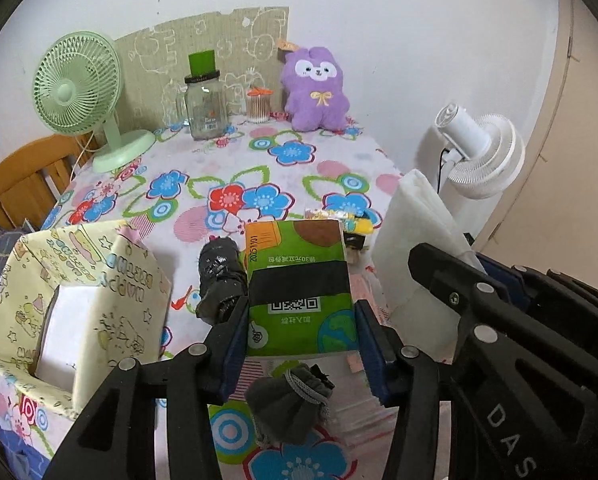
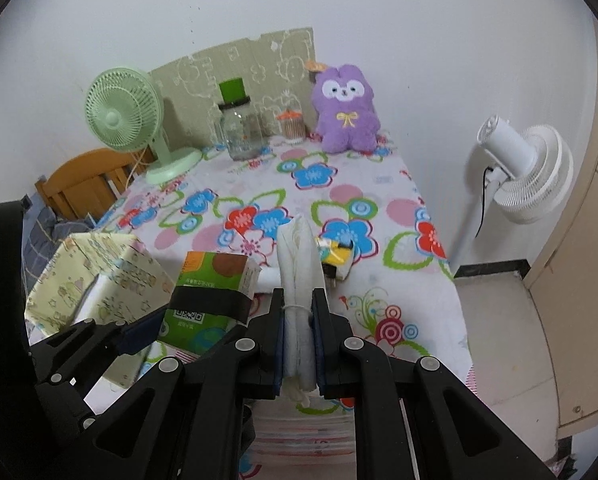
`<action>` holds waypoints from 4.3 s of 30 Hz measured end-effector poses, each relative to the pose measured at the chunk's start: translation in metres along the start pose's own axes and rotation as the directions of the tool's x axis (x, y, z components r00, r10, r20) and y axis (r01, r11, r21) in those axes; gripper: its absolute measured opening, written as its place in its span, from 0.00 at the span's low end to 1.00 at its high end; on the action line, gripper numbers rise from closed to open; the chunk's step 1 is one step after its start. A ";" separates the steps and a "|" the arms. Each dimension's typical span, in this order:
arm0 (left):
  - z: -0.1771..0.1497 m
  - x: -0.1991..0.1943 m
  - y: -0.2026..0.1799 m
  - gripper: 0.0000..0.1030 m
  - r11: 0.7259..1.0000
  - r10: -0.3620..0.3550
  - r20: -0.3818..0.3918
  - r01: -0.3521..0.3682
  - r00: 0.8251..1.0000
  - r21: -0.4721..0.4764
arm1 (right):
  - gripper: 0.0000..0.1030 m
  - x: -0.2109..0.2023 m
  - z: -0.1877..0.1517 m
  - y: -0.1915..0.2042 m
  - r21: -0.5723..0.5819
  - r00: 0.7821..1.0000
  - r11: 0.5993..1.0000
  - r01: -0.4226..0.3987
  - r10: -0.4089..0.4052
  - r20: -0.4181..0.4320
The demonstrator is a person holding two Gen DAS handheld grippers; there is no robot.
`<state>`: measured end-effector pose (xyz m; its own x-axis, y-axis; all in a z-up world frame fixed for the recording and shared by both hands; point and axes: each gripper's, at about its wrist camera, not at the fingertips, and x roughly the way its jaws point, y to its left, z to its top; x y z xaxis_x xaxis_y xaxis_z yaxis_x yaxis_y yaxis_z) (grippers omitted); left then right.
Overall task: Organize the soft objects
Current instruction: 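Carry the tissue pack with the left gripper while the right gripper carries the white cloth toward the yellow box, then release the tissue pack into the yellow box while the right gripper releases the cloth, then withdraw both open grippers up out of the yellow box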
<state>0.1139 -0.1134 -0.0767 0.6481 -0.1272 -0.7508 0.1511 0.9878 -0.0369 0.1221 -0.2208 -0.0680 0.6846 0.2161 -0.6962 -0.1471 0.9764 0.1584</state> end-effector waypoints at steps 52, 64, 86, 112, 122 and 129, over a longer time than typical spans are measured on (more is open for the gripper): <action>0.008 -0.081 0.123 0.50 0.995 0.098 0.151 -0.095 0.984 -0.031 | 0.14 -0.031 0.031 0.146 -0.127 0.993 0.988 -0.086 0.096 0.075; 0.001 -0.062 0.174 0.50 0.987 0.151 0.107 -0.144 0.983 -0.071 | 0.14 0.006 0.031 0.192 -0.157 0.987 0.975 -0.157 0.160 0.011; -0.013 -0.006 0.227 0.53 0.987 0.147 -0.047 -0.150 0.988 -0.064 | 0.14 0.086 0.019 0.232 -0.149 0.975 0.971 -0.186 0.163 -0.150; -0.017 -0.016 0.222 0.87 0.990 0.085 -0.045 -0.089 0.995 -0.108 | 0.80 0.080 0.018 0.223 -0.154 0.980 0.974 -0.167 0.147 -0.133; -0.011 -0.035 0.207 0.92 0.990 0.105 0.001 -0.105 0.994 -0.099 | 0.83 0.052 0.024 0.212 -0.158 0.988 0.976 -0.147 0.136 -0.078; -0.007 -0.052 0.195 0.95 0.987 0.127 0.043 -0.122 0.991 -0.101 | 0.83 0.030 0.027 0.204 -0.162 0.990 0.977 -0.137 0.133 -0.037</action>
<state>0.1049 0.0865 -0.0496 0.6936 -0.0041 -0.7203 -0.0057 0.9999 -0.0111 0.1316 -0.0156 -0.0375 0.6321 0.3439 -0.6944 -0.3535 0.9254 0.1366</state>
